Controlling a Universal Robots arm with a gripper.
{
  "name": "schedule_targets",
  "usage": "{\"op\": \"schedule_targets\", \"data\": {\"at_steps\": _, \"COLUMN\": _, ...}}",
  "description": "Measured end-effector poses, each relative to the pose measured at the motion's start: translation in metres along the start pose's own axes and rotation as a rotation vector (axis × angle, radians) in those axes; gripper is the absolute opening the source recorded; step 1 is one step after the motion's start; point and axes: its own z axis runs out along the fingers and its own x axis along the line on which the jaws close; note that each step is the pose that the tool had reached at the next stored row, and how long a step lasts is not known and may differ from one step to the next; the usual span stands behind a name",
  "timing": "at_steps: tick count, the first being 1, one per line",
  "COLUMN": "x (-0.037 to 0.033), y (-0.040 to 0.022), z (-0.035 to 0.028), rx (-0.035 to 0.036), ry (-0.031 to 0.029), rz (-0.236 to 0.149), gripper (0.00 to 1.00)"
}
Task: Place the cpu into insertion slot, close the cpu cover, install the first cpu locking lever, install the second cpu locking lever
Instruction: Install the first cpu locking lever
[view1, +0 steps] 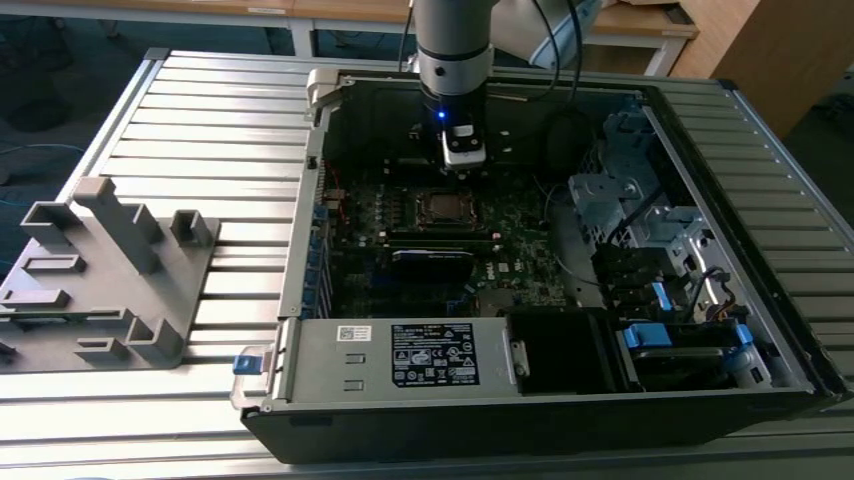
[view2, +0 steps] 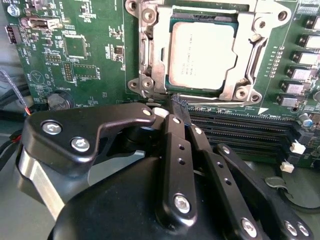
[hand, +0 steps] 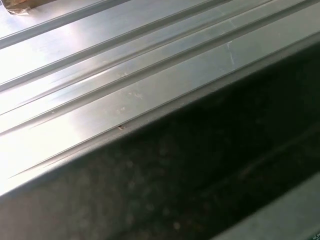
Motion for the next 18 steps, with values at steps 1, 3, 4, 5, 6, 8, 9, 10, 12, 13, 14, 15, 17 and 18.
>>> {"op": "schedule_targets", "data": {"at_steps": 1, "x": 0.0, "y": 0.0, "z": 0.0, "rx": 0.0002, "ry": 0.0, "rz": 0.0, "gripper": 0.11}}
{"op": "schedule_targets", "data": {"at_steps": 3, "x": 0.0, "y": 0.0, "z": 0.0, "rx": 0.0005, "ry": -0.0001, "rz": 0.0, "gripper": 0.11}}
{"op": "schedule_targets", "data": {"at_steps": 4, "x": 0.0, "y": 0.0, "z": 0.0, "rx": 0.0007, "ry": -0.0001, "rz": 0.0, "gripper": 0.11}}
{"op": "schedule_targets", "data": {"at_steps": 5, "x": -0.0004, "y": 0.0003, "z": -0.0031, "rx": 0.0004, "ry": -0.0001, "rz": 0.0, "gripper": 0.11}}
{"op": "schedule_targets", "data": {"at_steps": 6, "x": -0.0004, "y": 0.0004, "z": -0.0037, "rx": 0.0004, "ry": -0.0001, "rz": 0.0, "gripper": 0.11}}
{"op": "schedule_targets", "data": {"at_steps": 8, "x": -0.0005, "y": 0.0004, "z": -0.0042, "rx": -0.0019, "ry": 0.0011, "rz": 0.0, "gripper": 0.11}}
{"op": "schedule_targets", "data": {"at_steps": 9, "x": -0.0005, "y": 0.0004, "z": -0.0044, "rx": -0.0053, "ry": 0.0027, "rz": 0.001, "gripper": 0.11}}
{"op": "schedule_targets", "data": {"at_steps": 10, "x": -0.0004, "y": 0.0004, "z": -0.0044, "rx": -0.0098, "ry": 0.005, "rz": 0.001, "gripper": 0.11}}
{"op": "schedule_targets", "data": {"at_steps": 12, "x": 0.0, "y": 0.0002, "z": -0.0045, "rx": -0.0144, "ry": 0.0074, "rz": 0.002, "gripper": 0.11}}
{"op": "schedule_targets", "data": {"at_steps": 13, "x": 0.0004, "y": 0.0, "z": -0.0045, "rx": -0.0169, "ry": 0.0086, "rz": 0.003, "gripper": 0.11}}
{"op": "schedule_targets", "data": {"at_steps": 14, "x": 0.001, "y": -0.0003, "z": -0.0046, "rx": -0.0196, "ry": 0.01, "rz": 0.003, "gripper": 0.11}}
{"op": "schedule_targets", "data": {"at_steps": 15, "x": 0.0016, "y": -0.0006, "z": -0.0047, "rx": -0.0225, "ry": 0.0114, "rz": 0.004, "gripper": 0.11}}
{"op": "schedule_targets", "data": {"at_steps": 17, "x": 0.0029, "y": -0.0013, "z": -0.0049, "rx": -0.0271, "ry": 0.0134, "rz": 0.004, "gripper": 0.11}}
{"op": "schedule_targets", "data": {"at_steps": 18, "x": 0.0033, "y": -0.0015, "z": -0.005, "rx": -0.0278, "ry": 0.0139, "rz": 0.004, "gripper": 0.11}}
